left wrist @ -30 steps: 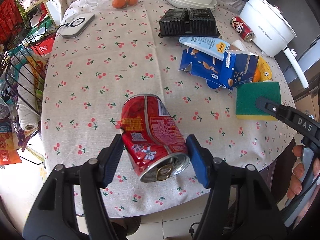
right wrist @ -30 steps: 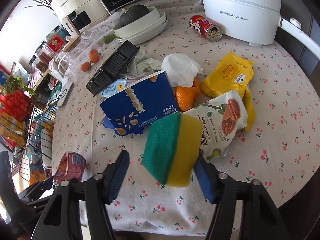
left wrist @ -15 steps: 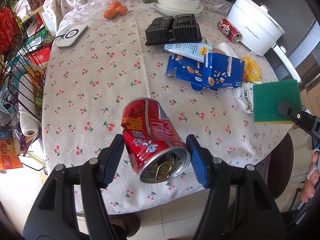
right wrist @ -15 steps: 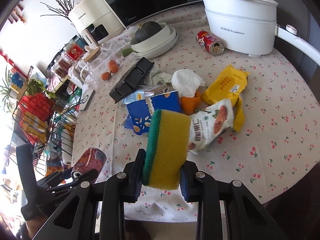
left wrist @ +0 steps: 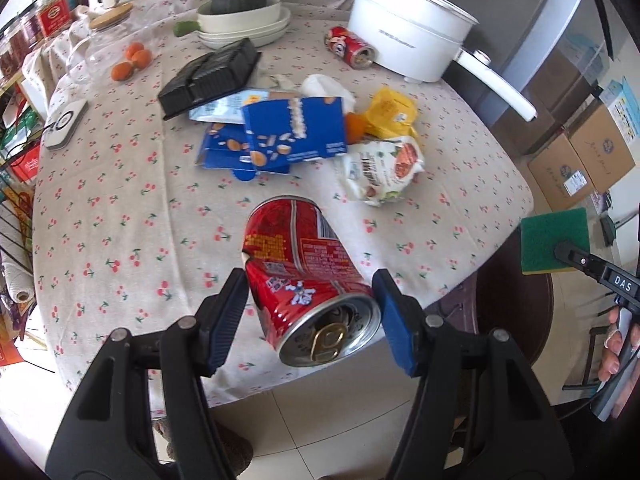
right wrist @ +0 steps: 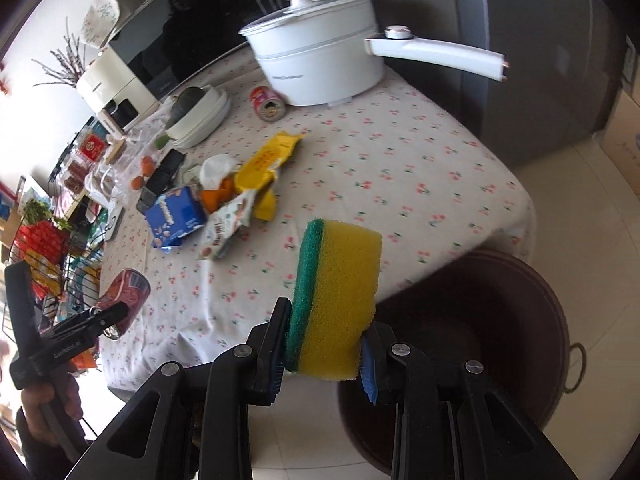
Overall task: Collect trash
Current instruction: 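Carry the red can and sponge over the brown bin and release both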
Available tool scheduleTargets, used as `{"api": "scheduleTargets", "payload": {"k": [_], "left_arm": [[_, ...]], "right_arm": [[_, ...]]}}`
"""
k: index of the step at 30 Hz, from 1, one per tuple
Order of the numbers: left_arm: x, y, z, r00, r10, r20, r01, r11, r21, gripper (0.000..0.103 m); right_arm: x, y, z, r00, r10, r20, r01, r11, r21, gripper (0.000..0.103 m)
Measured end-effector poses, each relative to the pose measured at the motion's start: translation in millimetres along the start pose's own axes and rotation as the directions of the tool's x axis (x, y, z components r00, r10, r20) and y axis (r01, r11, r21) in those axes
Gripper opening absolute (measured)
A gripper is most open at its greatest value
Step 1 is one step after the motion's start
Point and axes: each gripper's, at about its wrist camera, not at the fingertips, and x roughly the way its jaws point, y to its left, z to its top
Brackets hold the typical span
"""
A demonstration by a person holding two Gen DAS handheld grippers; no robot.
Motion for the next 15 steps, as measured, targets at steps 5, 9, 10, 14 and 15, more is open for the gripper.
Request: {"api": "scheduleTargets", "payload": {"k": [5,9,10,14,15], "left_arm": [[8,-53,-7,0.999,-0.047,-0.012,0.048,0.994,0.102,0.065],[14,-88,-15,0.995,-0.096,-0.027,0.099,0.982,0.159,0.065],[16,-95,-16,0.993,-0.115,-0.035,0.119,0.979,0.168,0.065],[25,-127,-23,0.985,-0.161,-0.062,0.170,0.962,0.212,0.065],[27,-135,-24,0.984,-0.164,-0.066,0.175,0.959,0.225,0.065]], "right_arm": [[-2,-51,-20,0.997,-0.064,-0.047,0.067,0.996,0.057,0.032],[4,-76,-32,0.992,-0.102,-0.079,0.108,0.991,0.079,0.035],[5,-81,-35,0.991,-0.102,-0.081,0.109,0.990,0.088,0.035],[3,-93,-40,0.993,-0.090,-0.082,0.100,0.988,0.121,0.058],[1,-95,-41,0.993,-0.089,-0.077,0.098,0.988,0.123,0.060]]}}
